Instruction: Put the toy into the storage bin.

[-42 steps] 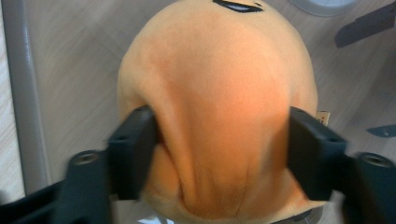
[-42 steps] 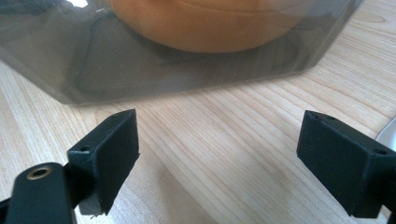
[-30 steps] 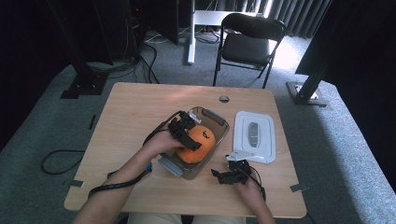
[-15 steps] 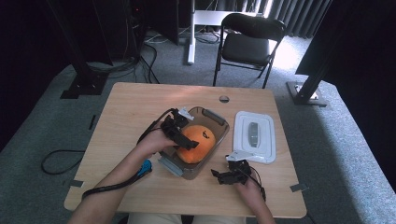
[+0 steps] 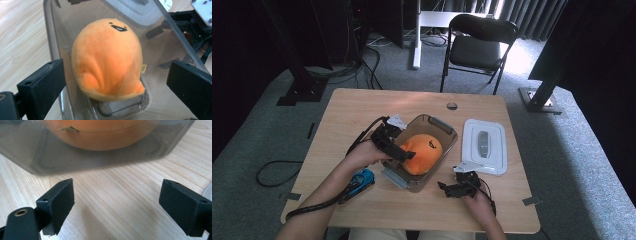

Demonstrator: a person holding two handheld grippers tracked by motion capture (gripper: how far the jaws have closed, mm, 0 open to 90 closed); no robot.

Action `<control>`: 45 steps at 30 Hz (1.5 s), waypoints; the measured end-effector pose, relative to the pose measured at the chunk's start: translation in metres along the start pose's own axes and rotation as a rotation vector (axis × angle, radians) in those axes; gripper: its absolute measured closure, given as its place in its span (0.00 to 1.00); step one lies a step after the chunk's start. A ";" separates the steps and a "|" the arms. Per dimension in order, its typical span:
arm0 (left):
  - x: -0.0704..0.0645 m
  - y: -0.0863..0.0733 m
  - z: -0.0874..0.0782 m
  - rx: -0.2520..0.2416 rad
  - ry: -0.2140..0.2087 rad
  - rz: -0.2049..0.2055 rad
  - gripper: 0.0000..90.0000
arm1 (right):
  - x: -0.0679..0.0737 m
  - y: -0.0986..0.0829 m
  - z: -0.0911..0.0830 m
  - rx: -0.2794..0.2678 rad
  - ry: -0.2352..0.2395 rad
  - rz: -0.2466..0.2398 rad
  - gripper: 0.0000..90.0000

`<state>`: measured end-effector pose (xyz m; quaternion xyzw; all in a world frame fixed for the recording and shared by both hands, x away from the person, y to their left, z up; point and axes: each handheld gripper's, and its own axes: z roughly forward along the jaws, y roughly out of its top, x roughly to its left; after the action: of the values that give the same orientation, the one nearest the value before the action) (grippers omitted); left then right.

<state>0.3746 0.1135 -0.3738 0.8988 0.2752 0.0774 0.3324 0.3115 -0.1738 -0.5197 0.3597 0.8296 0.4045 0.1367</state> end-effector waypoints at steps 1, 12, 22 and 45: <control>0.000 -0.002 -0.002 0.001 0.005 0.000 0.03 | 0.000 0.000 0.000 0.001 0.000 0.000 0.14; 0.007 -0.027 -0.021 -0.012 0.032 -0.006 0.03 | 0.000 0.000 0.000 0.000 -0.003 0.001 0.14; 0.006 -0.050 -0.038 -0.027 0.087 0.002 0.03 | 0.001 0.000 0.001 0.006 -0.003 -0.004 0.14; 0.018 -0.121 -0.053 -0.010 0.152 -0.093 0.03 | 0.000 -0.001 -0.001 -0.004 -0.007 0.000 0.14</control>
<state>0.3186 0.2287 -0.4110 0.8749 0.3406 0.1314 0.3183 0.3107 -0.1741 -0.5198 0.3608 0.8283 0.4050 0.1403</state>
